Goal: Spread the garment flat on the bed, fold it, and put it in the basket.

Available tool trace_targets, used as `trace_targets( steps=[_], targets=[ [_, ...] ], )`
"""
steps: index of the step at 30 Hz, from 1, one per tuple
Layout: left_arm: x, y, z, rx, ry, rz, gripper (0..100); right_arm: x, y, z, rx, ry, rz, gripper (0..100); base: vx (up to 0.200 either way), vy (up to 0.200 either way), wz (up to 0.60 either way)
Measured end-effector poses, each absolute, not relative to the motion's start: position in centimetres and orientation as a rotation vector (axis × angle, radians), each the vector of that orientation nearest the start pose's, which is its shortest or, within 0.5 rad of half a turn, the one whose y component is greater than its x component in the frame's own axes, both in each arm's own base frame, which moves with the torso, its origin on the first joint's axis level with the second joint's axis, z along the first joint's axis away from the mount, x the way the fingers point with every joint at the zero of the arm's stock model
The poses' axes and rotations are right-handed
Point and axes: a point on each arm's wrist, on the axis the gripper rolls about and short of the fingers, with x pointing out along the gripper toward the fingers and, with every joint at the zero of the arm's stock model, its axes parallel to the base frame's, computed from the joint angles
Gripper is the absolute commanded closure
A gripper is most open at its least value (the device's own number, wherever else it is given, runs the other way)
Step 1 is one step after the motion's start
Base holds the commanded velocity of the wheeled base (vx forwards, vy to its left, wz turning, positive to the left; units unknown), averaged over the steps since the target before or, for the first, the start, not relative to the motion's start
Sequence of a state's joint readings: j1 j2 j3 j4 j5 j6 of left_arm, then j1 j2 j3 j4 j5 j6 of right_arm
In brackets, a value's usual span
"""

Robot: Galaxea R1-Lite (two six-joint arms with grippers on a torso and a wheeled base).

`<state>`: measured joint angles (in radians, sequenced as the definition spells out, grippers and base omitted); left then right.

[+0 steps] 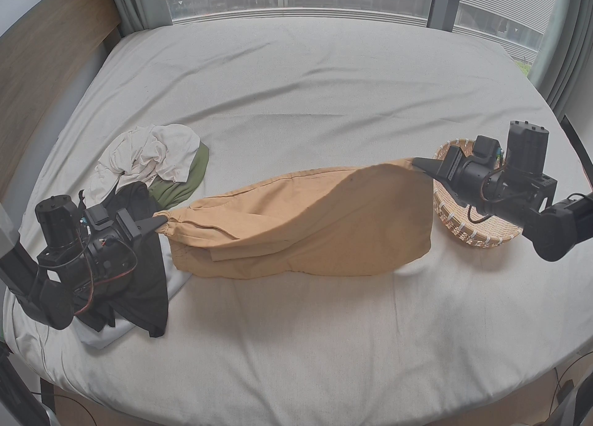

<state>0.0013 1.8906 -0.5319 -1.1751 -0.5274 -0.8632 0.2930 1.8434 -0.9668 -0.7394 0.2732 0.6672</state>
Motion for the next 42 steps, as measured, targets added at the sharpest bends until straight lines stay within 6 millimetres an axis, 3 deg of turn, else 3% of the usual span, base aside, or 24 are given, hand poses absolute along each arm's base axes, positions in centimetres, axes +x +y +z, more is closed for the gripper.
trace_targets(
  steps=[19,20,31,38,42],
  targets=[
    [33.1,-1.1,11.9,-0.907,0.404,-0.401,100,38.1,11.3,17.1,0.65,0.331,0.504,100,0.0,0.0,0.0],
    [33.3,-1.1,11.8,-0.908,0.404,-0.399,0,38.3,11.3,17.1,0.65,0.328,0.506,0,0.0,0.0,0.0],
    [35.1,-0.8,11.1,-0.907,0.374,-0.335,0,39.6,11.3,16.8,0.654,0.278,0.508,0,0.0,0.0,0.0],
    [34.8,-0.7,11.0,-0.908,0.374,-0.32,0,37.9,10.9,15.3,0.654,0.345,0.484,0,0.0,0.0,0.0],
    [33.5,-1.2,10.9,-0.906,0.4,-0.333,0,35.3,10.4,13.3,0.661,0.44,0.452,0,0.0,0.0,0.0]
  ],
)
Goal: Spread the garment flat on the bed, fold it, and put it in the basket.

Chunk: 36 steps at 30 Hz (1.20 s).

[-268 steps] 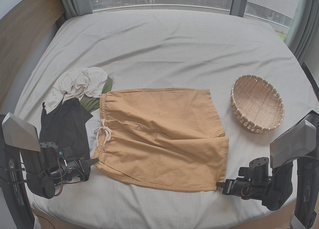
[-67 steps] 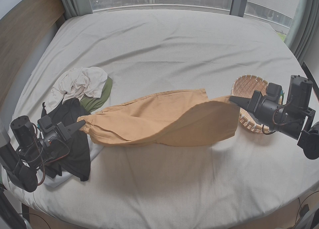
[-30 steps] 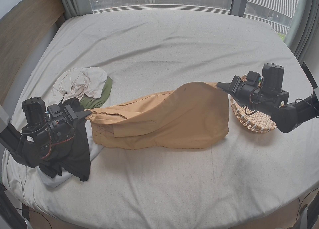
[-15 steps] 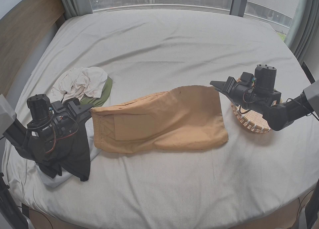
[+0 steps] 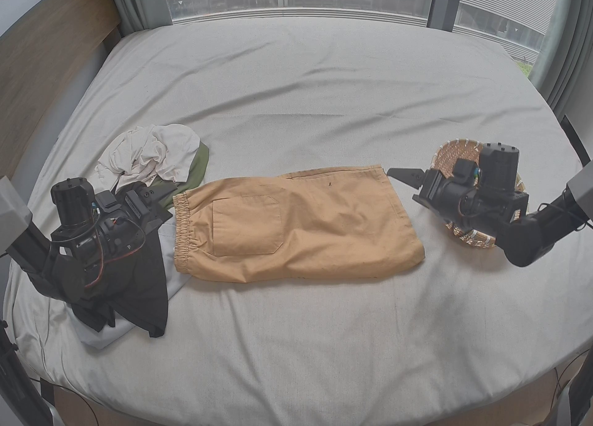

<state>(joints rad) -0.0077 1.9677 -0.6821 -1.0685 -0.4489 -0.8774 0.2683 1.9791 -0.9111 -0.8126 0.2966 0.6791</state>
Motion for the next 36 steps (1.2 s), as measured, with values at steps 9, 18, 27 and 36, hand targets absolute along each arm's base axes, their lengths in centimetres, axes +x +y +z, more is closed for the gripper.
trace_targets(
  steps=[9,18,27,36],
  targets=[
    [29.2,-3.2,10.7,-0.839,0.465,-0.452,0,30.4,9.2,9.9,0.742,0.582,0.379,0,0.0,0.0,0.0],
    [26.1,-3.8,10.1,-0.744,0.486,-0.502,0,29.2,8.7,7.1,0.754,0.645,0.315,0,0.0,0.0,0.0],
    [25.4,-3.8,10.4,-0.737,0.479,-0.508,0,31.1,9.2,5.1,0.745,0.629,0.285,0,0.0,0.0,0.0],
    [25.3,-3.8,10.5,-0.736,0.47,-0.51,0,33.2,9.7,3.6,0.741,0.628,0.263,0,0.0,0.0,0.0]
  ],
)
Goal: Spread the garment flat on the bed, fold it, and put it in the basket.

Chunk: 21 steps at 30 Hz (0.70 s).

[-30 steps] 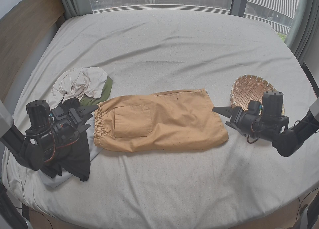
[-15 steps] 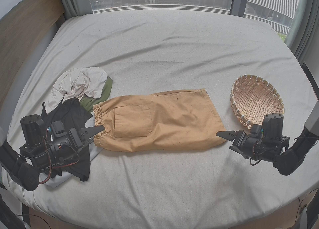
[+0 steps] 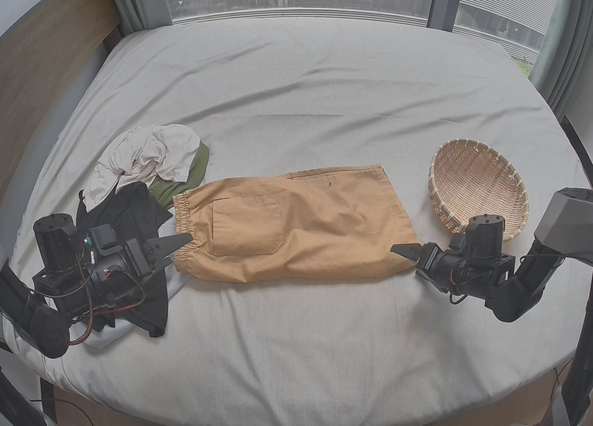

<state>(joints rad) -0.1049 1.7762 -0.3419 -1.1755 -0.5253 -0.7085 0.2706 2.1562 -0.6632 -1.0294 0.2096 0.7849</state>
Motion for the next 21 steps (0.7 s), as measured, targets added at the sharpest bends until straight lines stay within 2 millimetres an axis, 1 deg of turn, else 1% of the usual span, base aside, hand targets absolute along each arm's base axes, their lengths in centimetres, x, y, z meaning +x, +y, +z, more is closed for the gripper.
trace_targets(
  steps=[7,14,21],
  targets=[
    [25.3,-3.7,10.5,-0.736,0.467,-0.505,0,34.5,10.1,2.7,0.738,0.617,0.254,0,0.0,0.0,0.0],
    [25.2,-3.7,10.5,-0.729,0.459,-0.505,0,36.5,11.3,2.3,0.742,0.564,0.247,0,0.0,0.0,0.0],
    [25.1,-3.8,10.5,-0.719,0.453,-0.504,0,37.6,12.7,2.7,0.793,0.484,0.292,0,0.0,0.0,0.0]
  ],
)
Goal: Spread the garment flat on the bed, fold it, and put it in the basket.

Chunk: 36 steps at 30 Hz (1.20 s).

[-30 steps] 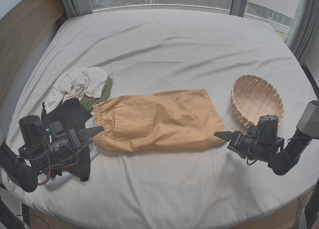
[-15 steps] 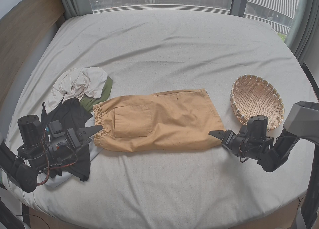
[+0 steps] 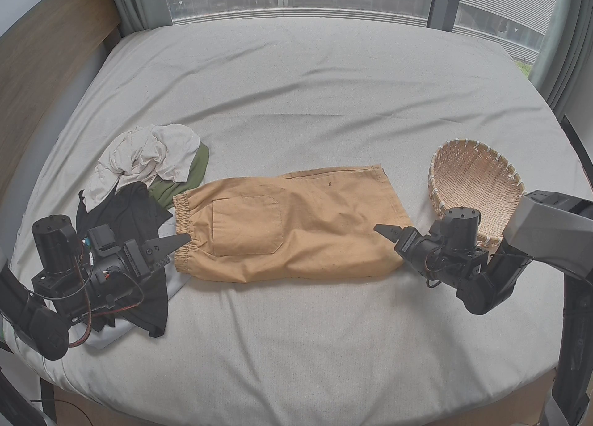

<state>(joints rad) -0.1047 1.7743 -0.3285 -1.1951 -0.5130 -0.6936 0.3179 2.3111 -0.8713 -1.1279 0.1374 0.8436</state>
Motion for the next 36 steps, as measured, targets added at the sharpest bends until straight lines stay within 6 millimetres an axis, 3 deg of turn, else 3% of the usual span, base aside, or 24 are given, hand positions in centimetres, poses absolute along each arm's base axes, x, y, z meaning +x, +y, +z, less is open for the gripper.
trace_targets(
  steps=[3,4,12,19,36],
  targets=[
    [25.1,-3.7,10.5,-0.719,0.453,-0.504,0,37.9,12.9,2.4,0.801,0.462,0.3,0,0.0,0.0,0.0],
    [25.1,-3.7,10.5,-0.718,0.453,-0.504,0,38.0,12.9,2.2,0.801,0.458,0.295,100,0.0,0.0,0.0],
    [25.3,-3.5,10.0,-0.721,0.462,-0.464,0,37.6,12.8,1.2,0.801,0.464,0.281,100,0.0,0.0,0.0],
    [25.3,-3.4,9.4,-0.723,0.484,-0.45,0,36.8,12.7,1.5,0.805,0.437,0.298,100,0.0,0.0,0.0],
    [25.8,-3.3,8.0,-0.711,0.526,-0.429,0,30.7,10.7,3.4,0.763,0.47,0.288,100,0.0,0.0,0.0]
  ],
)
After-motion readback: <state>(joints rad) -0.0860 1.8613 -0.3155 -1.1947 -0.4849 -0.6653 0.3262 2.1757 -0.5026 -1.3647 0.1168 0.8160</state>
